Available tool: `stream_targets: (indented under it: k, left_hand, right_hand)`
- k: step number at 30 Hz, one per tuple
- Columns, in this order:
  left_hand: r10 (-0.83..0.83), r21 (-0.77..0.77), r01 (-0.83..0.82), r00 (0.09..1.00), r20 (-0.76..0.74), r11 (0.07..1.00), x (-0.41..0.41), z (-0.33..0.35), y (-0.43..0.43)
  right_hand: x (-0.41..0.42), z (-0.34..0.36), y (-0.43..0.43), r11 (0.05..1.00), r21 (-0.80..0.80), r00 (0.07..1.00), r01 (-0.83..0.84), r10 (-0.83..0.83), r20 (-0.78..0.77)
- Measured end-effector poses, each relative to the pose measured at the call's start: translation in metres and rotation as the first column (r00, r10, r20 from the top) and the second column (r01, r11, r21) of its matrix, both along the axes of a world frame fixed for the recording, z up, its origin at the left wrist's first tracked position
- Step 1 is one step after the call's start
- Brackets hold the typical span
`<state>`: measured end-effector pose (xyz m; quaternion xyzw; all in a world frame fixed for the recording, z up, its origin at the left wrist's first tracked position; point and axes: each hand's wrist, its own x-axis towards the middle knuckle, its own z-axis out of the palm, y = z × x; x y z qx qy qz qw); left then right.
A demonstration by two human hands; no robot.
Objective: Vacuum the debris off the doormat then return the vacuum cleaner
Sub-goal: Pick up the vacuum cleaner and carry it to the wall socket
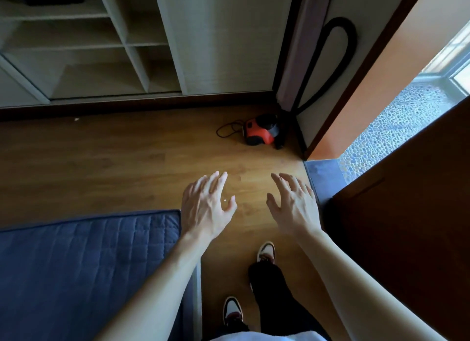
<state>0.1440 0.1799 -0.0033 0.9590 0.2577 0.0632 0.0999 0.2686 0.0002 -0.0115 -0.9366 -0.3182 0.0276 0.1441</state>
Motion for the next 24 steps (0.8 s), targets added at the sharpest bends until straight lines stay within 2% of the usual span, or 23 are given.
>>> stream_targets:
  k: [8,18,24]
  left_hand:
    - [0.0,0.01,0.001,0.999,-0.032,1.0,0.102,-0.008,0.056]
    - [0.039,0.049,-0.037,0.999,-0.035,0.998,0.276,0.007,0.132]
    - [0.078,0.048,-0.077,0.996,-0.032,0.996,0.333,0.014,0.168]
  right_hand:
    - [0.113,-0.014,0.053,1.0,0.011,1.0,-0.017,0.017,0.009]
    - [0.305,0.001,0.134,0.996,0.057,0.998,-0.067,0.066,0.019]
    - [0.377,0.004,0.177,0.991,0.095,0.995,-0.093,0.091,0.031]
